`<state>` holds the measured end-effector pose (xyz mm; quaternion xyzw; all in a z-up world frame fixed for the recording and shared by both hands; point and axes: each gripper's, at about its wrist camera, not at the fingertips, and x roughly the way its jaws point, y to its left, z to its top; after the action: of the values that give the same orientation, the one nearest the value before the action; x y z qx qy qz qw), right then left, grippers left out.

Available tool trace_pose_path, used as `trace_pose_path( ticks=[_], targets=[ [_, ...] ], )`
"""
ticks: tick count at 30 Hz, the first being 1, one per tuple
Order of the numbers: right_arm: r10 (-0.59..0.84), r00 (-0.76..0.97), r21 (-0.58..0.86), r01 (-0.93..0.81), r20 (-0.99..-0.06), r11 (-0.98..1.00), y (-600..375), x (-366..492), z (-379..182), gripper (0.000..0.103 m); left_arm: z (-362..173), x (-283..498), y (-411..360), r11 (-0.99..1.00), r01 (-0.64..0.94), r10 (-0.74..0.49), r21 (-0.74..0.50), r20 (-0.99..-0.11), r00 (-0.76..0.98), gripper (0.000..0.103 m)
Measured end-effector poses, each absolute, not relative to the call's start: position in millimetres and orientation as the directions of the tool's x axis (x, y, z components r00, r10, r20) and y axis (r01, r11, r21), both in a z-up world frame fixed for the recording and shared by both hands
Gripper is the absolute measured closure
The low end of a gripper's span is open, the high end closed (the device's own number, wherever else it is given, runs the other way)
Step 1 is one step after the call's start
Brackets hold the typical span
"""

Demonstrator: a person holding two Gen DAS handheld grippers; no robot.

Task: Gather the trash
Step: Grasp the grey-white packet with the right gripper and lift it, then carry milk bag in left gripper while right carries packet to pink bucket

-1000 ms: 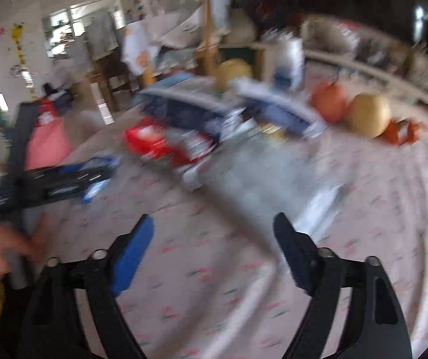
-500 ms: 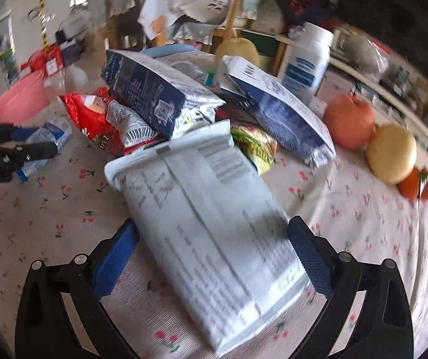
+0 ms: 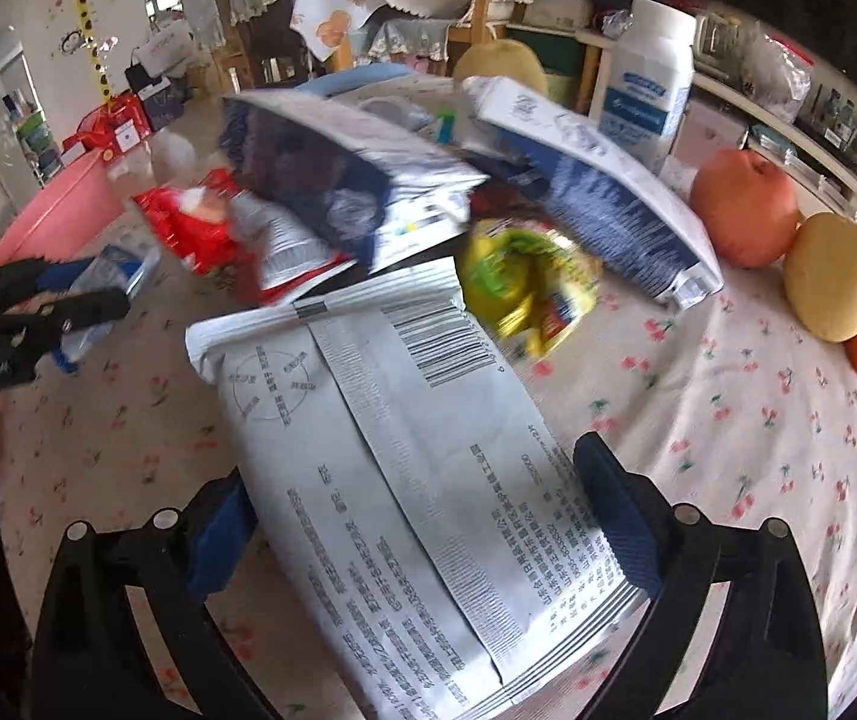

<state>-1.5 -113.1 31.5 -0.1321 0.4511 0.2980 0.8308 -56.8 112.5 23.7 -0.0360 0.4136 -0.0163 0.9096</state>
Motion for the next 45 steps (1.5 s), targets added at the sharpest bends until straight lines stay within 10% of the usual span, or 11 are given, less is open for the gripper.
trace_pose_path(
  ticks=[32, 45],
  targets=[
    [0.381, 0.565, 0.161, -0.400, -0.732, 0.902, -61, -121, 79, 0.055, 69, -89, 160, 0.985, -0.021, -0.098, -0.171, -0.659, 0.746, 0.042],
    [0.373, 0.604, 0.176, -0.360, -0.704, 0.916, -59, -139, 90, 0.063, 28, -66, 134, 0.990, 0.048, -0.135, -0.134, -0.783, 0.608, 0.026]
  ],
)
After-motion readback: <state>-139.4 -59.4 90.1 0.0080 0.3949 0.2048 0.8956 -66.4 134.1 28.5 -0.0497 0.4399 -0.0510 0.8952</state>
